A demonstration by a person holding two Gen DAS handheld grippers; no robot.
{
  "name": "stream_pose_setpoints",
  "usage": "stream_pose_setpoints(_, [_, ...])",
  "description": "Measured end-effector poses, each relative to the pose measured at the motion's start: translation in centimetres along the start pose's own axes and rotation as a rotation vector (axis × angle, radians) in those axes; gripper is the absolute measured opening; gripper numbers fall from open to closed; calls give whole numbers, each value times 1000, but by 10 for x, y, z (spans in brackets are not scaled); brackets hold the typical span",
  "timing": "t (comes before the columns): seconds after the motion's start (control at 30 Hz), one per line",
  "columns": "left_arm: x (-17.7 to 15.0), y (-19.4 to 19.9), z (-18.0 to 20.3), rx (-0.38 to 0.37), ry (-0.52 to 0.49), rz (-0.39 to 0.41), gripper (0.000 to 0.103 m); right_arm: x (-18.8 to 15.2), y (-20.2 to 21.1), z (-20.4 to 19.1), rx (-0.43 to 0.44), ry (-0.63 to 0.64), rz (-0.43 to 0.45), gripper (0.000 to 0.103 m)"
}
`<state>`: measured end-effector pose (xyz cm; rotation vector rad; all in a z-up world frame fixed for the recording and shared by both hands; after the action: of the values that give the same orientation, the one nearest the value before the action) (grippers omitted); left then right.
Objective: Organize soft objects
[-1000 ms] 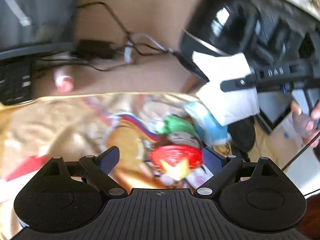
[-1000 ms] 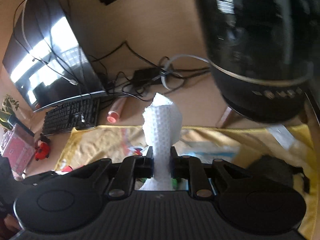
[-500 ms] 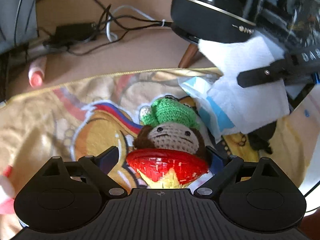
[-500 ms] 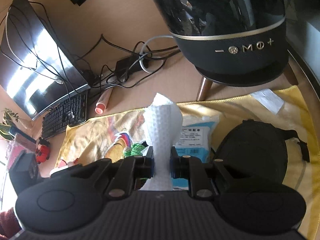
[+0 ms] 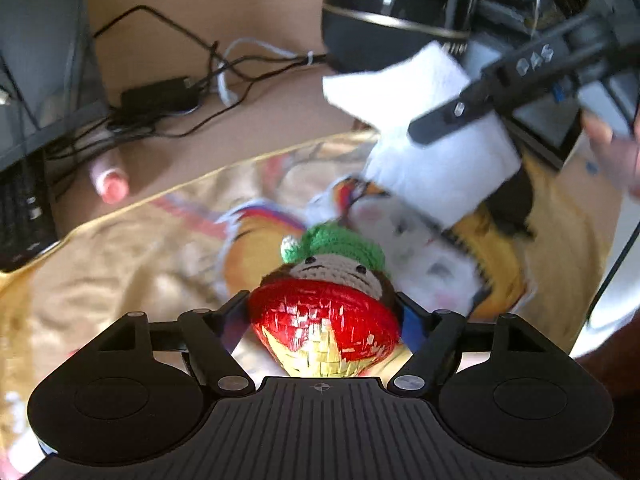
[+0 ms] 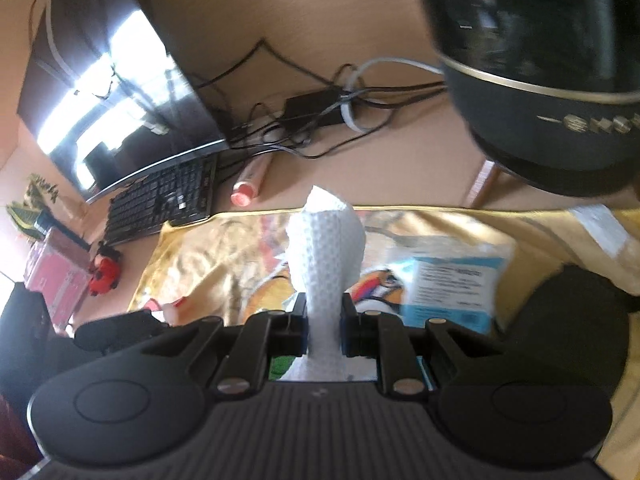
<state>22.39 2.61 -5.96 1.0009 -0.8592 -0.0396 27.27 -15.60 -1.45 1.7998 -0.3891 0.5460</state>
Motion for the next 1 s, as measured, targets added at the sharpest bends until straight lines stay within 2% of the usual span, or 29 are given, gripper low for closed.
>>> stream_pose_setpoints(0.1, [-11,4,-15,11,64,-9,81,-6,-9,-21,1,55,-11,18])
stream_pose_setpoints(0.27, [-18,22,-5,56,105,64,87,-20,-18,-51,-38,203,-6,18])
stream_pose_setpoints(0.3, [-20,27,-3,68,116,86,90,-22,-18,-58,-19,221,-7,18])
stream_pose_setpoints(0.33, [-23,31,-3,69,129,96,92,-23,-16,-66,26,228,-12,18])
stream_pose_setpoints(0.4, [-27,38,-4,71,156,116,92,-25,-8,-85,191,217,-35,18])
stream_pose_setpoints(0.47, [-31,42,-7,79,172,118,93,-27,-3,-106,315,223,-62,18])
stream_pose_setpoints(0.5, [-33,44,-9,80,181,117,93,-29,-4,-115,338,250,-77,18])
stream_pose_setpoints(0.7, [-39,50,0,59,195,108,93,-53,-21,-144,350,397,-166,18])
stream_pose_setpoints(0.83, [-42,50,9,2,237,132,93,-51,-15,-142,513,310,-217,18])
stream_pose_setpoints(0.87, [-42,48,9,4,239,129,93,-49,-18,-140,511,299,-226,18])
stream_pose_setpoints(0.97, [-40,44,4,31,248,107,94,-48,-34,-126,311,390,-172,21])
stream_pose_setpoints(1.0, [-40,43,4,34,250,107,94,-47,-38,-120,303,379,-180,21])
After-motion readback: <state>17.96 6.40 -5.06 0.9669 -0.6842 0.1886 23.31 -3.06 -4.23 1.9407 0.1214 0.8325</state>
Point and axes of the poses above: each gripper's, at about its wrist camera, not at the fingertips, and y roughly against the way its jaws point, z to its right, x to its top, the point moved 6 cm from there along -y, roughly the way its jaws point, and after that the axes turned 15 degrees about -x, right-handed, at the moved point
